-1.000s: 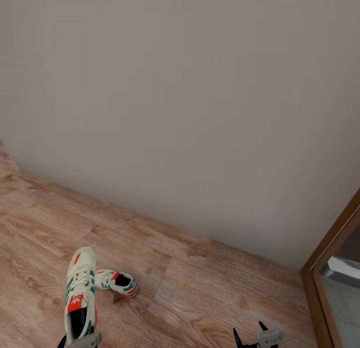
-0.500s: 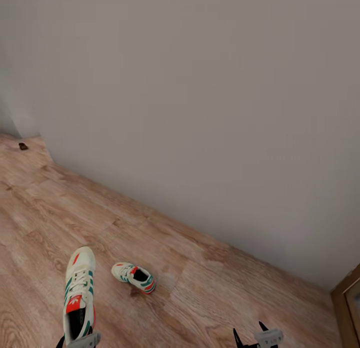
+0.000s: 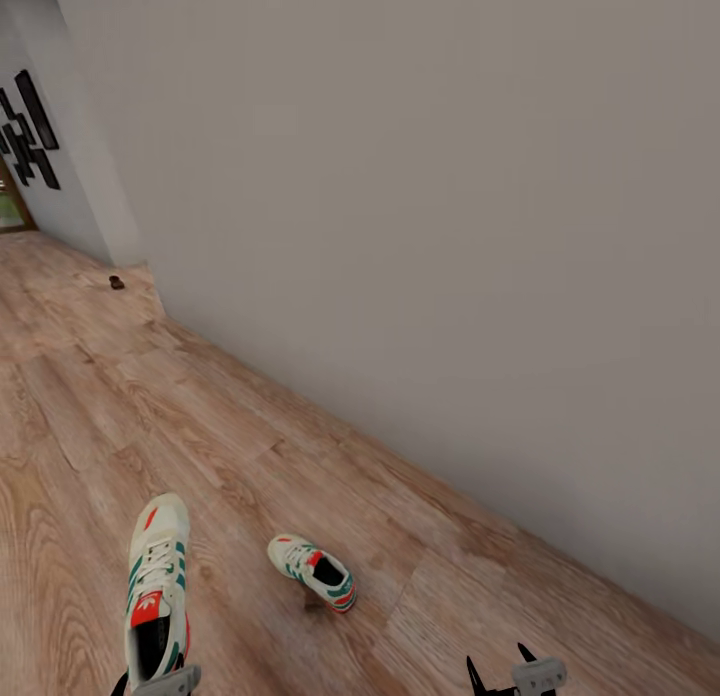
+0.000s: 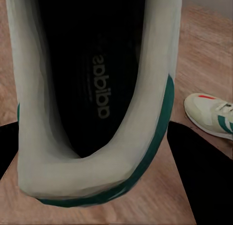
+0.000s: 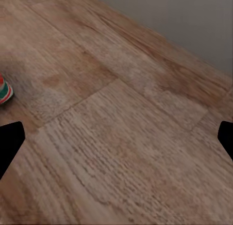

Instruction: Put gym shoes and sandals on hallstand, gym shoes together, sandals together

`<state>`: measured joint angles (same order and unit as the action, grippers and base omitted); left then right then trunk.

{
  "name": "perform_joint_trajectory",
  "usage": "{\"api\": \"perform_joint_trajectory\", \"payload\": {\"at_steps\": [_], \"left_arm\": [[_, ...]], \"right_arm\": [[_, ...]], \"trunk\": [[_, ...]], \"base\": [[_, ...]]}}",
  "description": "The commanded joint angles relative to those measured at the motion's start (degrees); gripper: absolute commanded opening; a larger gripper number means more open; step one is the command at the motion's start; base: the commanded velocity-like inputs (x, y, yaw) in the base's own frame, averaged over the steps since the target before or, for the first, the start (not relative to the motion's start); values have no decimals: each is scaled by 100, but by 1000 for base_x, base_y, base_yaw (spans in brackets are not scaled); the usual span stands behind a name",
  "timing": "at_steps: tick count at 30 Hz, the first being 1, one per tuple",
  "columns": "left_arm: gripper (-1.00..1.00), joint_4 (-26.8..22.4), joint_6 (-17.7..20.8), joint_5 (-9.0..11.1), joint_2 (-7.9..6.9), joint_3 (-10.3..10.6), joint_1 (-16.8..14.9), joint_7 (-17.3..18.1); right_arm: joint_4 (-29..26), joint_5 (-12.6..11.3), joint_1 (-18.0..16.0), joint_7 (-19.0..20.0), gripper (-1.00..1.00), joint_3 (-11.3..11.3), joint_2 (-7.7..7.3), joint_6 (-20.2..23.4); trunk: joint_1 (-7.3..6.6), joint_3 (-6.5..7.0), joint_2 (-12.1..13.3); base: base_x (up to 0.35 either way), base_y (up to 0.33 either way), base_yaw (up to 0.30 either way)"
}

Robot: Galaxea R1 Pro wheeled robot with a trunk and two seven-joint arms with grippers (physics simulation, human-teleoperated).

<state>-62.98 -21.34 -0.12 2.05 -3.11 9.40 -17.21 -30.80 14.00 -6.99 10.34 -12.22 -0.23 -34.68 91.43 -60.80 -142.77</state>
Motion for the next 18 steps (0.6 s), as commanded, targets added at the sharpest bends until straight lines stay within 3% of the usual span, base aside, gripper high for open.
{"api": "perform_joint_trajectory", "payload": {"at_steps": [1,18], "left_arm": [[-100,-4,-10,-5,4,-5,1,-5],[-100,-4,-17,-5,2,-5,1,-11]], "right_arm": [[1,27,-4,48,100,-44,5,-21],[4,30,-4,50,100,-44,5,-21]], "trunk": [[-1,-4,-2],[-1,-4,-2]], "base": [[8,6,278],[1,1,278]]}}
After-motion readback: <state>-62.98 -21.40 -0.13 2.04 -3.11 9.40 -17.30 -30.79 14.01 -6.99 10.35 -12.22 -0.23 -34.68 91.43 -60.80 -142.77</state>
